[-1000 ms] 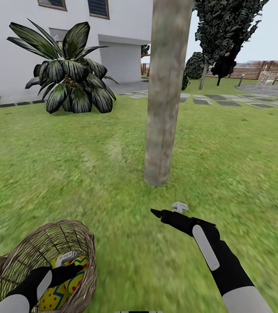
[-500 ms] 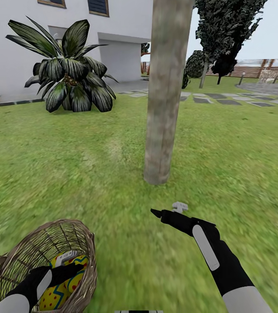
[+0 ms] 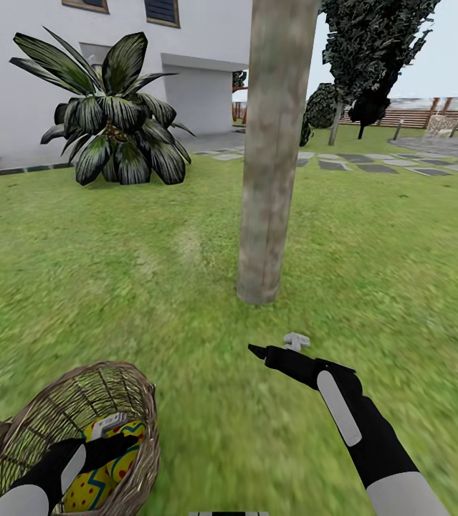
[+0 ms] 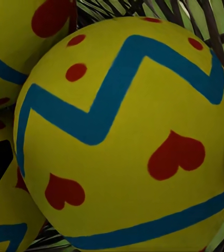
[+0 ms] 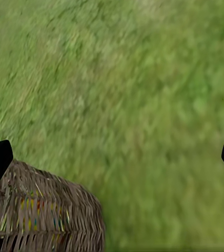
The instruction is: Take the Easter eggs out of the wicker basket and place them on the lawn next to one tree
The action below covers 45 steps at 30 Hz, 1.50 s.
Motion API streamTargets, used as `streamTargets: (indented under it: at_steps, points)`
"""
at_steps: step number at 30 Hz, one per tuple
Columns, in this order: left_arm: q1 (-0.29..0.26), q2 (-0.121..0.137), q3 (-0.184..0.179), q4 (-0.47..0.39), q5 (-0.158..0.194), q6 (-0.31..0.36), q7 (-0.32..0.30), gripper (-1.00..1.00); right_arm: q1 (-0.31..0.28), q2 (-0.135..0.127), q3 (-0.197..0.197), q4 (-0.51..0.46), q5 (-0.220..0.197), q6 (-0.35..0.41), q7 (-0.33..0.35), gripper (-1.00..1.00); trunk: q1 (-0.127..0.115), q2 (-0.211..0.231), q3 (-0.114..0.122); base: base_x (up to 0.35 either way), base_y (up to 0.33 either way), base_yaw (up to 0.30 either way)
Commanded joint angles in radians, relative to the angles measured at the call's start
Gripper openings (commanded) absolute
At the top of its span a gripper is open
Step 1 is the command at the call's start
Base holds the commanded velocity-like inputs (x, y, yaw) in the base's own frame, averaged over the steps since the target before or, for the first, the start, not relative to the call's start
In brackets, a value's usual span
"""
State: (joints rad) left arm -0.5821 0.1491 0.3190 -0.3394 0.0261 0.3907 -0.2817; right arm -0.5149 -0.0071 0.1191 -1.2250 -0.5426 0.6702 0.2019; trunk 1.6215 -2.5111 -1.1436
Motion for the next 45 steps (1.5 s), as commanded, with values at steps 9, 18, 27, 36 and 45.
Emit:
streamTargets:
  at_steps: [9, 18, 27, 36, 45]
  points:
    - [0.001, -0.001, 0.003, 0.007, -0.024, 0.005, -0.001, 1.0, 0.0, -0.001, 0.001, -0.001, 0.001, 0.004, 0.002, 1.0, 0.0, 0.0, -0.001, 0.0, 0.0, 0.0]
    - [0.001, -0.006, 0.002, 0.006, -0.024, 0.004, 0.005, -1.0, 0.0, -0.001, 0.001, -0.001, 0.001, 0.003, 0.002, 1.0, 0.0, 0.0, -0.001, 0.0, 0.0, 0.0]
    - [0.0, -0.008, 0.002, -0.007, -0.02, 0.002, 0.003, -1.0, 0.0, -0.001, 0.001, -0.001, 0.001, 0.004, 0.002, 1.0, 0.0, 0.0, -0.001, 0.0, 0.0, 0.0]
    - [0.001, -0.008, 0.002, -0.007, -0.018, 0.002, 0.006, -1.0, 0.0, -0.001, 0.001, -0.001, 0.001, 0.004, 0.002, 1.0, 0.0, 0.0, -0.001, 0.0, 0.0, 0.0]
    - [0.001, -0.008, 0.002, -0.006, -0.018, 0.002, 0.004, -1.0, 0.0, -0.001, 0.001, -0.001, 0.0, 0.003, 0.002, 1.0, -0.001, 0.0, 0.007, 0.0, 0.0, 0.0]
